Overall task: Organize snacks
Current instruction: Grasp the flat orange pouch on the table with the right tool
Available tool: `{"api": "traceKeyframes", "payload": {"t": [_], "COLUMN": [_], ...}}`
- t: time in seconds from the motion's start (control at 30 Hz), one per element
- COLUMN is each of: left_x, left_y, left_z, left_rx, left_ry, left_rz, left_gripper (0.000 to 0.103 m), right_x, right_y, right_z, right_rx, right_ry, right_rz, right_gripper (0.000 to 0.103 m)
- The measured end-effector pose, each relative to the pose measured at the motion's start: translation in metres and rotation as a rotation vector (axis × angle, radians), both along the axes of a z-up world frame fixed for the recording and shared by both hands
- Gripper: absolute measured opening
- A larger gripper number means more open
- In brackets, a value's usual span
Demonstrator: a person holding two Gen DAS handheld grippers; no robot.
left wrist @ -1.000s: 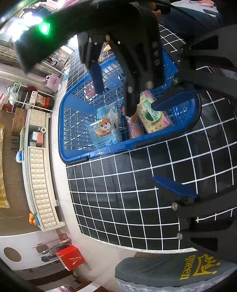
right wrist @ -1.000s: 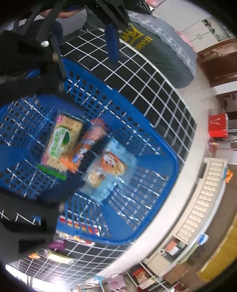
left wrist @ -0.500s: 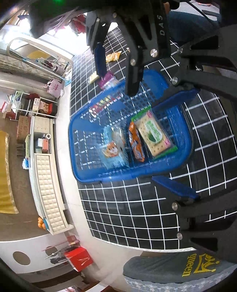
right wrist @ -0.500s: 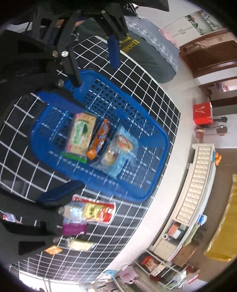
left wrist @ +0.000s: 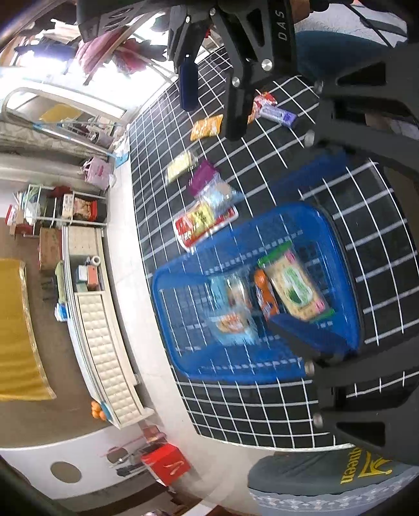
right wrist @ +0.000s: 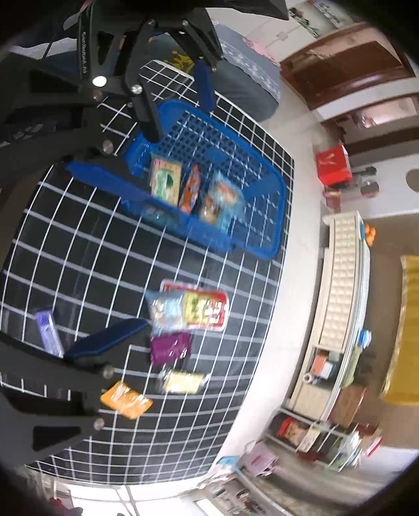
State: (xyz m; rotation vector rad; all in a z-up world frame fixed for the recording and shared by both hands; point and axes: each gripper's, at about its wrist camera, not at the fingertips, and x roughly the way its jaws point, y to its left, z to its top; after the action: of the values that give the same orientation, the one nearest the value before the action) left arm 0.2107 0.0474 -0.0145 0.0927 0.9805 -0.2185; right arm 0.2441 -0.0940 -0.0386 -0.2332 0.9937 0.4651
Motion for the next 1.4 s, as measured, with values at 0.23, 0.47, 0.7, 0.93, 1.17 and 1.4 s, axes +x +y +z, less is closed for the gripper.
{"api": "traceKeyframes", "payload": {"t": [0.23, 0.47, 0.7, 0.93, 1.17, 1.4], "left_x": [0.011, 0.024, 0.041, 0.066, 0.098, 0.128], "left_y": [-0.058, -0.104, -0.152, -0.172, -0.173, -0.173], "left_z": [-0.005, -0.021, -0.045, -0.076, -0.106, -0.134], "left_rx": [0.016, 0.013, 0.038, 0.011, -0.005, -0.013], "left_ry": [0.013, 0.054, 0.094, 0.156, 0.209, 0.249], "left_rz": [-0.063, -0.093, -0.121, -0.102, -0.050, -0.011], "left_gripper": [0.082, 0.082, 0.082, 0.082, 0.082, 0.082], "right_x": [0.002, 0.010, 0.027, 0.050, 0.083, 0.125], "right_y": [-0.061, -0.118, -0.161, -0.189, -0.212, -0.219], "right_z": [-0.002, -0.012, -0.037, -0.075, -0.113, -0.145], "right_rx": [0.019, 0.027, 0.039, 0.044, 0.085, 0.119], "right_ry": [0.013, 0.039, 0.098, 0.183, 0.258, 0.321], "right_rz": [-0.086, -0.175, -0.259, -0.329, -0.409, -0.469], "right_gripper": [0.079, 0.079, 0.079, 0.079, 0.079, 0.079]}}
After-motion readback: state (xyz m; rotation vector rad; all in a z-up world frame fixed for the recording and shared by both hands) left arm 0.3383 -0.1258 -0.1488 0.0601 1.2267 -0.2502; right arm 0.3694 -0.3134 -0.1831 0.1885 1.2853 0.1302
